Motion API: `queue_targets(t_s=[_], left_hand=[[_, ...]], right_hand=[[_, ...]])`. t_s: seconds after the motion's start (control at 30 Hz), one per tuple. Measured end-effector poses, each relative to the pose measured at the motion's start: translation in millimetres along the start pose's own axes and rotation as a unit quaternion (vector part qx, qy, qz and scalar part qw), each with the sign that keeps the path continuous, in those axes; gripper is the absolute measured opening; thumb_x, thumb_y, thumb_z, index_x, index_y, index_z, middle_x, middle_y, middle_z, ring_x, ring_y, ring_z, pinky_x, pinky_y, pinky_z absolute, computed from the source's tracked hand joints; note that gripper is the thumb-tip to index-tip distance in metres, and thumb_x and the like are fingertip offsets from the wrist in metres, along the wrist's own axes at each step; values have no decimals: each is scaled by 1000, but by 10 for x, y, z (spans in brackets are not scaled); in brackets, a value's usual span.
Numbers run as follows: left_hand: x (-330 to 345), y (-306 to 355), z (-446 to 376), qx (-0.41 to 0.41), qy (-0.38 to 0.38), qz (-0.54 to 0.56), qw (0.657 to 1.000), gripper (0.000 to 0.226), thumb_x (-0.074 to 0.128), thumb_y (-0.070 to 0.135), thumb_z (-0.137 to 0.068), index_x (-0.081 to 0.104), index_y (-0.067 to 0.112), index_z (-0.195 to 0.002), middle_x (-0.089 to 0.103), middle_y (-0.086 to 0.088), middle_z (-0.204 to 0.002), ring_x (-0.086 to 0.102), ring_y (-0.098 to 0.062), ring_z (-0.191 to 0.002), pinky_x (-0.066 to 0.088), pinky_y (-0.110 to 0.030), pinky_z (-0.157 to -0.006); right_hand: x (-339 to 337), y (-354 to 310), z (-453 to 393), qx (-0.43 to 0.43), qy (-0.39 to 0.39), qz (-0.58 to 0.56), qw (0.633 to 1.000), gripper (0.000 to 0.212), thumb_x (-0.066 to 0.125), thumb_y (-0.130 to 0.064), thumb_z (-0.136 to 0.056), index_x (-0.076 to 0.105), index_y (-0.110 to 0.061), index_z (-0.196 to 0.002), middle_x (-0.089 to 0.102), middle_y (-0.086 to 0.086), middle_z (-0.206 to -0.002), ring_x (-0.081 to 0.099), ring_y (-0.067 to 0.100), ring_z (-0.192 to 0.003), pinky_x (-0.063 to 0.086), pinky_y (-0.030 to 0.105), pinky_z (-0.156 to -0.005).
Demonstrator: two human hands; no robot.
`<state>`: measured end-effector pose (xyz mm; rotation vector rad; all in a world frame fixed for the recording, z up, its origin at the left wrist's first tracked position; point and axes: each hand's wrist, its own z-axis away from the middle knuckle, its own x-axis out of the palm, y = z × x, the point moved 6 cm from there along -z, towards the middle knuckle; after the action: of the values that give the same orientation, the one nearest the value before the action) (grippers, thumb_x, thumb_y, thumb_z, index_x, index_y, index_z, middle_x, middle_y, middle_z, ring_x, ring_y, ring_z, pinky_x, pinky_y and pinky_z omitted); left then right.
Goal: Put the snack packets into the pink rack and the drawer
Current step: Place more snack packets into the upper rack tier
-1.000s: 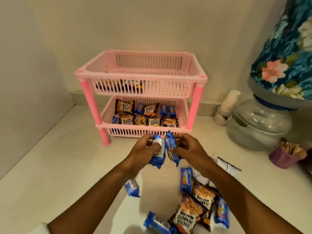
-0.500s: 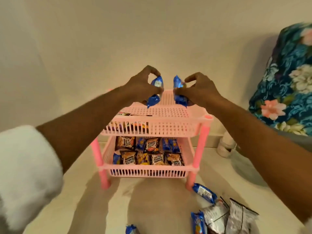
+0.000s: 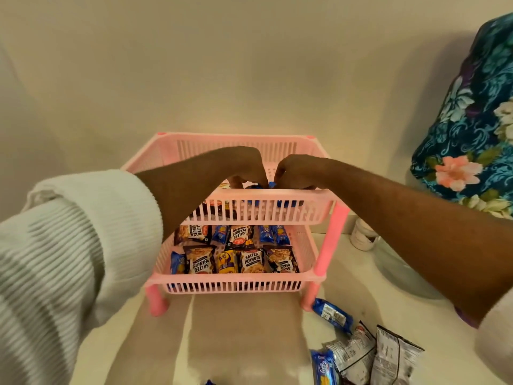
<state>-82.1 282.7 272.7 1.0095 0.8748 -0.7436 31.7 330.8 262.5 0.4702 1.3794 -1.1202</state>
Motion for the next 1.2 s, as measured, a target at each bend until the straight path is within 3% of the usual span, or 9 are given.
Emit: queue_targets(t_s=[0.13, 0.27, 0.33, 0.43, 0.6, 0.87, 1.03, 1.1, 1.2], left_hand=[[37, 16, -51, -1, -16, -12, 1000, 31, 74, 31, -86, 56, 5, -84, 62, -11, -94, 69, -24, -75, 62, -32, -66], [71, 2, 30, -8, -65, -7, 998, 42, 64, 20, -94, 51, 4, -132, 60, -16, -124, 68, -31, -99, 59, -43, -87], [122, -3, 87, -9, -99, 1, 995, 50, 61, 7, -94, 45, 10, -141, 58, -16, -130, 67, -33, -106, 57, -47, -91], [174, -20, 94, -13, -106, 10, 994, 46, 58, 3, -95, 48, 10, -139, 60, -16, -129, 67, -33, -108, 56, -48, -93], [125, -59, 34, -16, -45, -10, 999, 44, 68, 10, -90, 55, 4, -132, 61, -16, -127, 66, -33, -108, 58, -41, -89], [130, -33, 83, 6, -17, -47, 999, 49, 67, 22, -92, 54, 14, -138, 60, -12, -132, 63, -32, -113, 57, -40, -89], [6, 1, 153, 33, 26, -64, 997, 57, 69, 39, -88, 55, 14, -138, 62, -9, -126, 69, -26, -99, 58, -29, -73], [-47, 31, 199, 48, 54, -58, 996, 54, 70, 38, -88, 58, 12, -134, 63, -9, -123, 71, -26, -92, 60, -30, -75], [-84, 92, 322, 71, 90, -74, 991, 47, 69, 36, -89, 63, 11, -128, 62, -9, -125, 69, -22, -89, 55, -29, -79]], right_hand=[[32, 22, -9, -2, -15, -4, 1000, 31, 73, -28, -87, 72, -13, -115, 74, 4, -107, 72, 21, -94, 59, 40, -89], [-27, 56, 29, 19, -39, -56, 997, 32, 74, -17, -87, 71, -11, -118, 76, 8, -100, 74, 25, -90, 61, 40, -86], [-64, 59, 44, 3, -28, -43, 999, 34, 72, -13, -89, 69, -13, -123, 73, 8, -108, 72, 26, -95, 61, 40, -86], [-69, 39, 67, -33, -4, 10, 999, 34, 71, -15, -91, 70, -19, -124, 65, 5, -126, 67, 25, -106, 60, 40, -89], [-53, -2, 75, -64, 7, 31, 997, 34, 74, -17, -89, 71, -25, -122, 63, 2, -130, 62, 23, -112, 59, 36, -87], [-13, -5, 20, -75, 17, 3, 997, 26, 75, -25, -88, 75, -22, -113, 68, 0, -119, 65, 17, -96, 54, 24, -66], [-162, 114, 95, -58, 50, -55, 996, 33, 77, -31, -87, 71, -20, -117, 66, -2, -106, 68, 16, -88, 57, 25, -65], [-240, 194, 165, -41, 71, -108, 991, 28, 77, -26, -87, 70, -18, -113, 70, 2, -96, 72, 16, -77, 59, 23, -60], [-331, 312, 348, -35, 113, -161, 980, 22, 77, -22, -88, 69, -16, -107, 72, 4, -88, 75, 18, -75, 63, 27, -68]])
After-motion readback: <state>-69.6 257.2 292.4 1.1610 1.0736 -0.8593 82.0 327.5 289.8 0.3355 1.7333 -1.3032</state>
